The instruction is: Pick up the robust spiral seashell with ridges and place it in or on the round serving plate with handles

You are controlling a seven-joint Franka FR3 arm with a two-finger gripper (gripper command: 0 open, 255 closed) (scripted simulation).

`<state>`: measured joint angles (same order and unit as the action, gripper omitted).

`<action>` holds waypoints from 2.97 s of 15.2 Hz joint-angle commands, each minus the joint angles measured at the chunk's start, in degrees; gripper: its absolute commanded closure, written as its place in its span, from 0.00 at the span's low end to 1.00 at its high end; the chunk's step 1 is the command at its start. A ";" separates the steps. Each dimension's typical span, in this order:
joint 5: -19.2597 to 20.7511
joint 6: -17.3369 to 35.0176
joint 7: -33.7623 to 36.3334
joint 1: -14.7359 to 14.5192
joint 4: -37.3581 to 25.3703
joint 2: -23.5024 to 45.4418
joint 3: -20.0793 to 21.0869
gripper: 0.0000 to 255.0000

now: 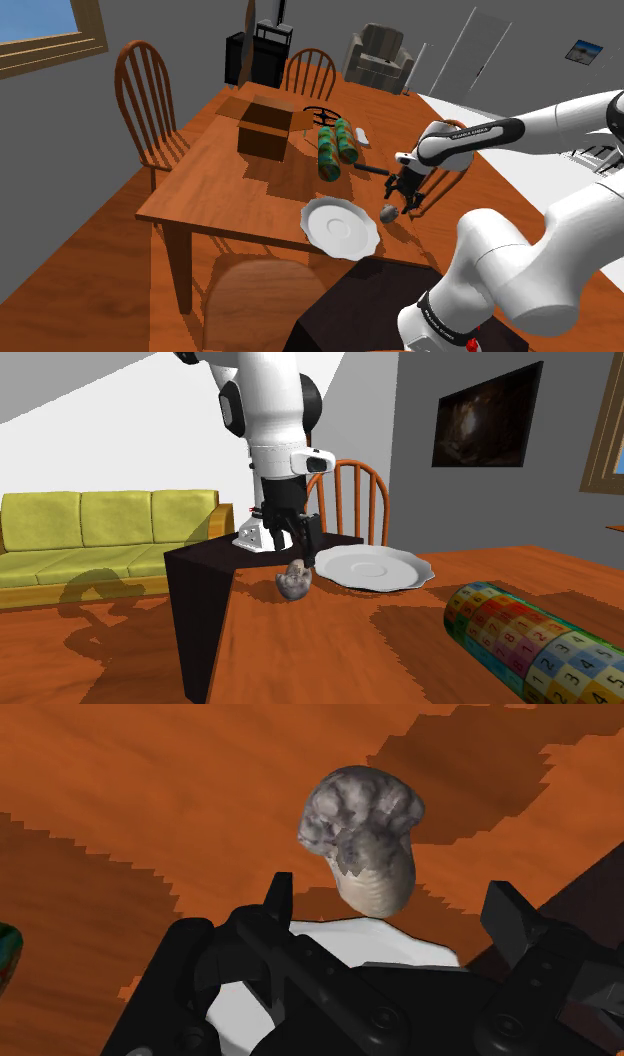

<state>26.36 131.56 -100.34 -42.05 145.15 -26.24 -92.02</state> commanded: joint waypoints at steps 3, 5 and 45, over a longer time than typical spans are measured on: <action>1.93 3.00 -0.15 -6.81 -0.05 -0.22 -7.69 0.00; 3.06 4.52 0.55 -9.42 0.30 -0.57 -10.72 0.00; -2.15 -7.64 4.51 12.46 1.27 -3.52 19.65 1.00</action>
<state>24.63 123.93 -97.37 -29.73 145.78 -29.50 -74.16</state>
